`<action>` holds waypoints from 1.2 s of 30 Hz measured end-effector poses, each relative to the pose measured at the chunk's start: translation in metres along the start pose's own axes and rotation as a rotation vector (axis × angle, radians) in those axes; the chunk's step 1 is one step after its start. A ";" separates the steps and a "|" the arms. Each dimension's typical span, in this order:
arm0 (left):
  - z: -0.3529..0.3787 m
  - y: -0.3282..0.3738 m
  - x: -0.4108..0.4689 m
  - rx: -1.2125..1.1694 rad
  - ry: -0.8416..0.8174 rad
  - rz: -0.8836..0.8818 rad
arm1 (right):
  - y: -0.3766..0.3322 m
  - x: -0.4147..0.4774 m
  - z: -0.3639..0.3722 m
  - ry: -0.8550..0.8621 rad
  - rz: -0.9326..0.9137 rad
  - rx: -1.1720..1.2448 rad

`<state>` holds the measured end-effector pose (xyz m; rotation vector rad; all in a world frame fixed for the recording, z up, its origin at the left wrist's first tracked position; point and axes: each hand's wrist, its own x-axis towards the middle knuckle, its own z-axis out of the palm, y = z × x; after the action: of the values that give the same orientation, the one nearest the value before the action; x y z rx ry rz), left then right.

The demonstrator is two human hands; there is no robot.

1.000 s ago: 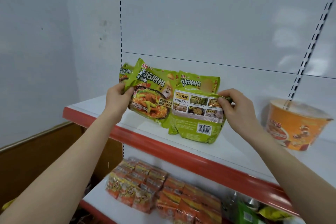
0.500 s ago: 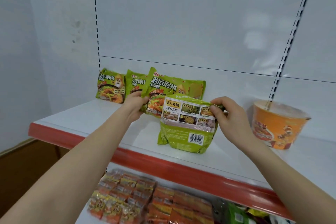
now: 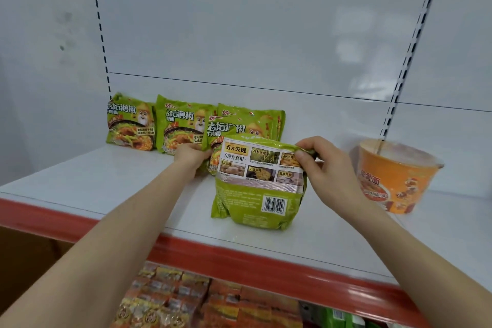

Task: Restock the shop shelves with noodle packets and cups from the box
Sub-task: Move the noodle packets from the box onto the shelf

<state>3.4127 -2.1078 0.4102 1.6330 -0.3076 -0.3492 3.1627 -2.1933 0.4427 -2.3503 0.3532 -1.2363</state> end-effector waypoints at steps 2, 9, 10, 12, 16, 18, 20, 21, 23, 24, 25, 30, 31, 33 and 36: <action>0.000 -0.002 0.004 0.096 0.034 0.036 | 0.001 0.001 0.001 0.002 0.010 0.001; -0.014 0.015 -0.025 0.163 0.074 0.286 | 0.002 0.007 0.003 0.022 0.059 0.014; -0.018 0.018 -0.038 0.085 0.031 0.314 | 0.002 0.009 0.004 0.031 0.063 0.014; -0.026 0.022 -0.066 -0.044 -0.145 0.338 | 0.000 0.013 0.005 0.052 0.076 0.032; -0.042 0.023 -0.105 0.013 -0.482 0.327 | -0.009 0.024 0.005 0.103 0.116 0.163; -0.046 0.026 -0.118 0.019 -0.483 0.367 | -0.016 0.027 0.004 0.099 0.106 0.220; -0.051 0.030 -0.125 -0.048 -0.402 0.435 | -0.023 0.029 0.002 0.075 0.109 0.283; -0.052 0.032 -0.129 -0.090 -0.358 0.480 | -0.026 0.029 0.001 0.065 0.110 0.312; -0.054 0.036 -0.140 -0.114 -0.237 0.602 | -0.030 0.030 0.001 0.058 0.103 0.308; -0.054 0.037 -0.145 -0.085 -0.155 0.684 | -0.033 0.031 0.000 0.064 0.109 0.286; -0.053 0.037 -0.149 -0.034 -0.068 0.772 | -0.037 0.031 -0.002 0.075 0.134 0.268; -0.053 0.033 -0.161 0.433 0.314 1.226 | -0.062 0.038 -0.013 -0.299 0.545 0.581; -0.053 0.030 -0.159 0.532 0.371 1.332 | -0.065 0.039 -0.013 -0.407 0.603 0.683; -0.051 0.025 -0.159 0.660 0.449 1.512 | -0.068 0.041 -0.006 -0.506 0.629 0.839; -0.053 0.019 -0.157 0.696 0.446 1.611 | -0.073 0.038 0.008 -0.440 0.641 0.967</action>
<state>3.2900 -1.9982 0.4396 1.5220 -1.3318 1.4371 3.1917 -2.1447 0.5029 -1.4183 0.2420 -0.3925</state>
